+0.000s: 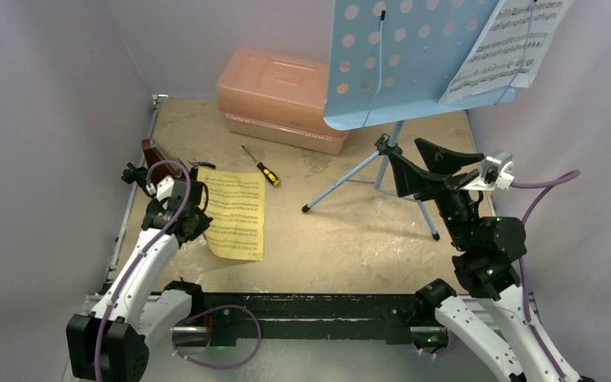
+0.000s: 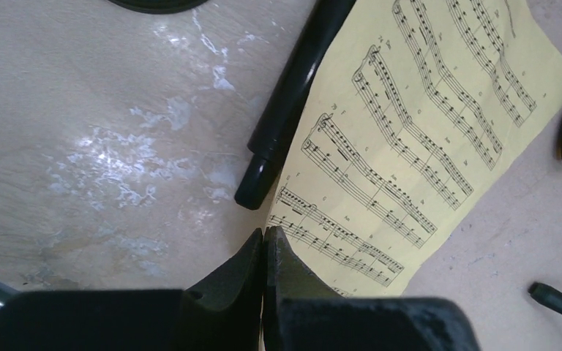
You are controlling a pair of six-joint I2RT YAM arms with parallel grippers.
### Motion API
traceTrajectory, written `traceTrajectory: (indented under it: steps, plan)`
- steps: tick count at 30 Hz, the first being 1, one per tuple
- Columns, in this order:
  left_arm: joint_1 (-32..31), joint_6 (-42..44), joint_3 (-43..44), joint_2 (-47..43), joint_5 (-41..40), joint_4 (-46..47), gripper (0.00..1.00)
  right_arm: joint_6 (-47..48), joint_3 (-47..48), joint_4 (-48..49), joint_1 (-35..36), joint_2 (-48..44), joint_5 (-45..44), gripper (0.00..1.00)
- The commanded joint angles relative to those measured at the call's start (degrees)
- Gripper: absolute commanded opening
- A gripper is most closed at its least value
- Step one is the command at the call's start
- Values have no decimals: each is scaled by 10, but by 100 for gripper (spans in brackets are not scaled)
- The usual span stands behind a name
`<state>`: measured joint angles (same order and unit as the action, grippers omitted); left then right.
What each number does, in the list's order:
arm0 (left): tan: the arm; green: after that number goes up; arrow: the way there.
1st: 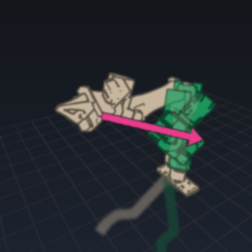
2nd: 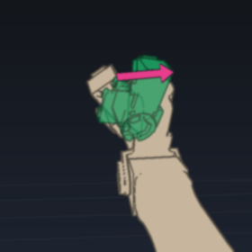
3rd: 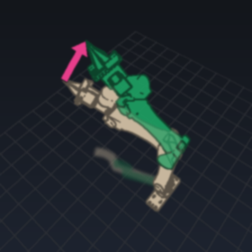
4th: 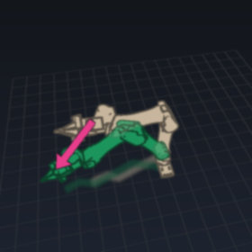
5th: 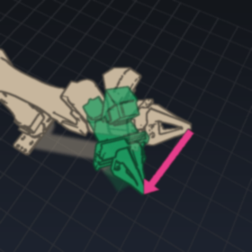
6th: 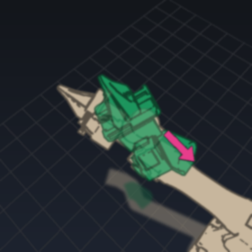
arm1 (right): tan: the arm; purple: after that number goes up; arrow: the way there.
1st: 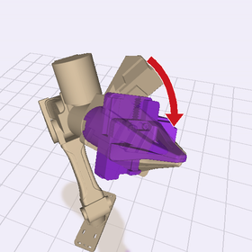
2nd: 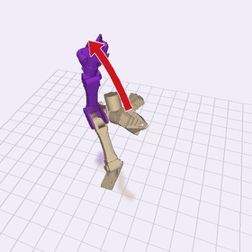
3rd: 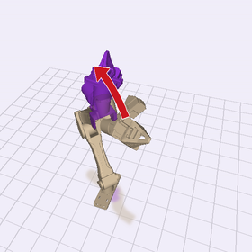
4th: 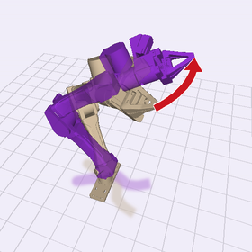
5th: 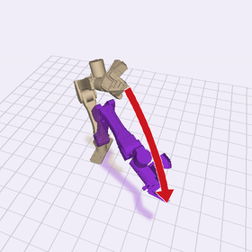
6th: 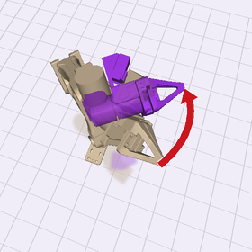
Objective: Pack up the instrument practice props
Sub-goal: Place the sheet music at the center of the board.
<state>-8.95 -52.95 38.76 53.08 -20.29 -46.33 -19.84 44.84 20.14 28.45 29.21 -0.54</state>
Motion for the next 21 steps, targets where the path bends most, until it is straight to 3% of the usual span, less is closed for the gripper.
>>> traceTrajectory:
  steps: [1,11,21]
  plan:
    - [3,-12,-7,20,63,56,0,-9,-8,25,-1,-12,2,82]
    - [-42,-38,2,109,43,109,0,-4,-9,8,2,-22,-24,83]
    - [-80,-72,-44,137,52,167,0,-4,-4,-9,2,-10,-31,83]
